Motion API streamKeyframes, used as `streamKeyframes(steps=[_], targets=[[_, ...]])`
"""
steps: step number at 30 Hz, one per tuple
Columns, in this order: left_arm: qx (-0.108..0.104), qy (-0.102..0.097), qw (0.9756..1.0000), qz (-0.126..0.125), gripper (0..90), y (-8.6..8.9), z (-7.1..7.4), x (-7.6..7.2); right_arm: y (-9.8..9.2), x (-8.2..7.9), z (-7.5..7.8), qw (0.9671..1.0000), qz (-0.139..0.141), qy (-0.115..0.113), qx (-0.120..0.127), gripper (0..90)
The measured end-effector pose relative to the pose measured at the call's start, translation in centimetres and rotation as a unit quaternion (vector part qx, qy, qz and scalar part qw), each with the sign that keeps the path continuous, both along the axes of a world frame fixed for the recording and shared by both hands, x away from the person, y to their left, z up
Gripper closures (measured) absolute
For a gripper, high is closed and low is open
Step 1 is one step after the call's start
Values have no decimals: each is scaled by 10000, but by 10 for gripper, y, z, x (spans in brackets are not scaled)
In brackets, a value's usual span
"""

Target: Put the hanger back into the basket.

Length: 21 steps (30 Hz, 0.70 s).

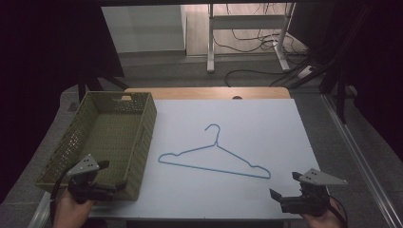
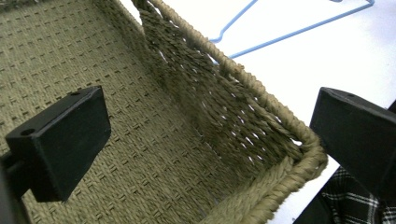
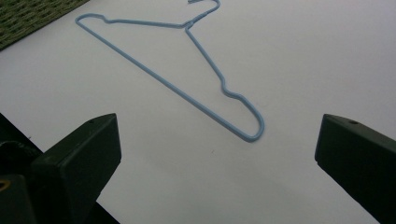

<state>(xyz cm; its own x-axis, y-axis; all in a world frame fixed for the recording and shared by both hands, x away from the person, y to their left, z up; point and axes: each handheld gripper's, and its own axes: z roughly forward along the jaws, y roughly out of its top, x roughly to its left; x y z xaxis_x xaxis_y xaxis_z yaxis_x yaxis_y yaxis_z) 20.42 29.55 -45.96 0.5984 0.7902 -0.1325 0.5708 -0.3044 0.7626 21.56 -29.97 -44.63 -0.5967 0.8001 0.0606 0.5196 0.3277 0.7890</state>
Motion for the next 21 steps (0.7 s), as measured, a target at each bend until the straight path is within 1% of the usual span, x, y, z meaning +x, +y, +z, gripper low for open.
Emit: streamKeyframes(steps=[3, 8, 12, 14, 15, 16, 17, 18, 19, 20, 21], targets=[[36, -10, 10000, -17, 0, -2, 0, 0, 2, 1, 1, 10000, 63, -9, 3, 0], [28, -71, 10000, -63, 0, -4, 3, -1, 5, 4, 2, 9999, 125, -16, -49, 0], [-106, -102, 9998, -152, 0, -7, 8, -1, 10, 9, 7, 9998, 196, -31, -89, 0], [-116, -92, 9998, -165, 0, -8, 9, -1, 10, 10, 8, 9998, 203, -36, -73, 0], [-150, -86, 9997, -188, 0, -8, 10, -1, 11, 12, 10, 9998, 198, 27, 21, 0], [-169, -89, 9996, -206, 0, -10, 10, 0, 11, 12, 10, 9998, 198, 27, 21, 0], [-163, -94, 9996, -210, 0, -11, 11, 0, 11, 13, 11, 9998, 190, 53, 77, 0], [-97, -96, 9997, -212, 0, -14, 13, 2, 11, 16, 13, 9997, 191, 53, 112, 0], [-97, -96, 9997, -212, 0, -14, 13, 2, 11, 16, 13, 9997, 191, 53, 112, 0], [-59, -119, 9997, -203, 0, -15, 13, 3, 12, 18, 14, 9998, 207, 45, 57, 0], [-24, -147, 9997, -197, 0, -16, 14, 4, 12, 18, 14, 9998, 207, 45, 57, 0]])
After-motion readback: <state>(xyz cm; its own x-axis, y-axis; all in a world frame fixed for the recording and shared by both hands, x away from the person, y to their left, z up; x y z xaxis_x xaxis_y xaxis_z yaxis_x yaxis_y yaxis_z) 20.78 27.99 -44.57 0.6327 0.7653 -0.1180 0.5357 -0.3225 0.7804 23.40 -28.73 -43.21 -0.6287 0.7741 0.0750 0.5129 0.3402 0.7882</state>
